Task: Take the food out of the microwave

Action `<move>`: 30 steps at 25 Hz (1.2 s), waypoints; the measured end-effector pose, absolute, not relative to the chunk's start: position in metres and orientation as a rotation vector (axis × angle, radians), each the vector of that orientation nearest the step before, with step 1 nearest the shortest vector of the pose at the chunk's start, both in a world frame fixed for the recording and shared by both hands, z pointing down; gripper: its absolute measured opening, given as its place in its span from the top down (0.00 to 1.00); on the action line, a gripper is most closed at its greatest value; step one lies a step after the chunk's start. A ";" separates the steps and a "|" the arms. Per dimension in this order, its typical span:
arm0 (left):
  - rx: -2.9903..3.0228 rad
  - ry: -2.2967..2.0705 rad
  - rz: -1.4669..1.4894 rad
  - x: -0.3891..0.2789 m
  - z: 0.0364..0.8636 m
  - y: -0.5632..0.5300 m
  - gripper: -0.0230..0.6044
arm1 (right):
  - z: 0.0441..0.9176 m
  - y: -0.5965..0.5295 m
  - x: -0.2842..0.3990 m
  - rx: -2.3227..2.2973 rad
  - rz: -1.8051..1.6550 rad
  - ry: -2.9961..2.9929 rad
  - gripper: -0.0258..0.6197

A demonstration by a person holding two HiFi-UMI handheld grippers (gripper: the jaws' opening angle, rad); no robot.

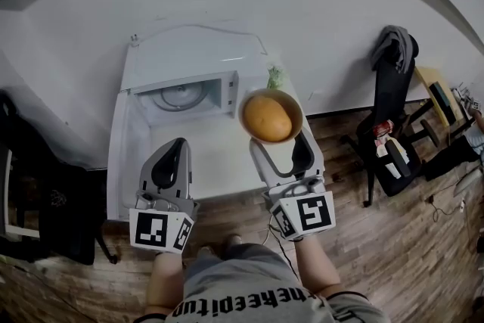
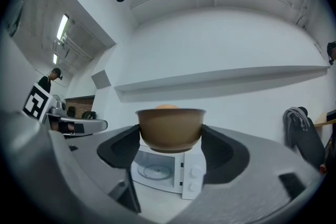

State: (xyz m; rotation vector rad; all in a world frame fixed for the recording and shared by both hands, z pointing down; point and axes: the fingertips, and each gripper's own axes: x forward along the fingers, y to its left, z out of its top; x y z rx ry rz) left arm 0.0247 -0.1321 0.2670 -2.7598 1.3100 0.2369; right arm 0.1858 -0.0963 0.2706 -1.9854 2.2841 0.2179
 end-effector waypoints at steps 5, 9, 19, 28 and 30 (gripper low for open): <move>-2.764 1.298 0.228 0.004 0.262 -0.127 0.95 | 0.262 -0.091 0.174 -1.993 0.211 2.238 0.40; -2.767 1.295 0.227 -0.013 0.260 -0.123 0.95 | 0.259 -0.086 0.161 -2.005 0.222 2.228 0.40; -2.776 1.269 0.246 -0.031 0.257 -0.118 0.95 | 0.255 -0.080 0.141 -2.011 0.224 2.213 0.40; -2.784 1.258 0.251 -0.037 0.256 -0.122 0.95 | 0.253 -0.082 0.131 -2.010 0.240 2.217 0.40; -2.786 1.255 0.250 -0.038 0.256 -0.122 0.95 | 0.253 -0.084 0.129 -2.009 0.242 2.221 0.40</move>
